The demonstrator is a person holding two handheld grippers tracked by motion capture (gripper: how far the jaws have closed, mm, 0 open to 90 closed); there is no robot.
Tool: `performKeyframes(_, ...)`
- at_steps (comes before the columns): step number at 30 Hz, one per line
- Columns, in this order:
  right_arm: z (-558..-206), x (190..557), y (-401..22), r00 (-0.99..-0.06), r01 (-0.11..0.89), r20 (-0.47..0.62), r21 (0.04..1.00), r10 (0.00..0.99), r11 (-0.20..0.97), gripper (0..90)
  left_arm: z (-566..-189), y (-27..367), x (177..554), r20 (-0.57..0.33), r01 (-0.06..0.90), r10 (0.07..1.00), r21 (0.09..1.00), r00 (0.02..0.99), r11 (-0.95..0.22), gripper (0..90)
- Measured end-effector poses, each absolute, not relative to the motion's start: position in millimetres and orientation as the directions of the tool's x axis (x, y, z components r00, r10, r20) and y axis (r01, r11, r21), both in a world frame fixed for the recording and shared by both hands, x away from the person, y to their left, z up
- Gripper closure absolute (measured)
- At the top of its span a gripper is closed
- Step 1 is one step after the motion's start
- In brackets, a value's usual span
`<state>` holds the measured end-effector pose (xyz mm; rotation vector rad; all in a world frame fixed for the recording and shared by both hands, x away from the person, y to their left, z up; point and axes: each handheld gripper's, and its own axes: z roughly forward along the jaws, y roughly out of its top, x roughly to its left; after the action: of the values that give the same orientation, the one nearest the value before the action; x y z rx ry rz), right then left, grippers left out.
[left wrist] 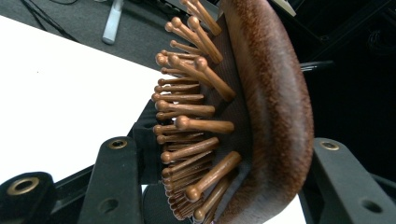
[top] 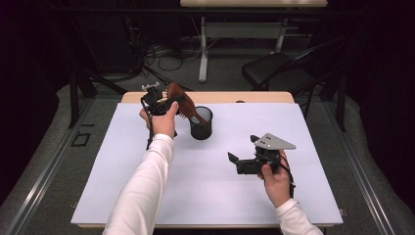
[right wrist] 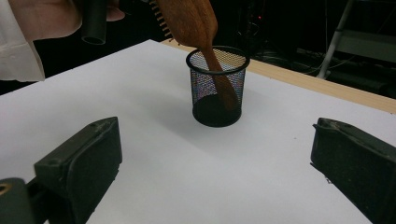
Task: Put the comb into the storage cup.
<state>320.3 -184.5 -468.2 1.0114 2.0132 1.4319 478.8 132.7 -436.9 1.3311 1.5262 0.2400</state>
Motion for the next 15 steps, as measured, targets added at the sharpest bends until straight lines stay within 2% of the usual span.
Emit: performKeyframes(15,-468.9,320.6,-183.8,-0.622,0.304,0.049,0.935,0.782,0.182,2.6,-444.3,130.9,480.2,-0.553,0.607,0.817,0.709,0.163,0.359,49.5)
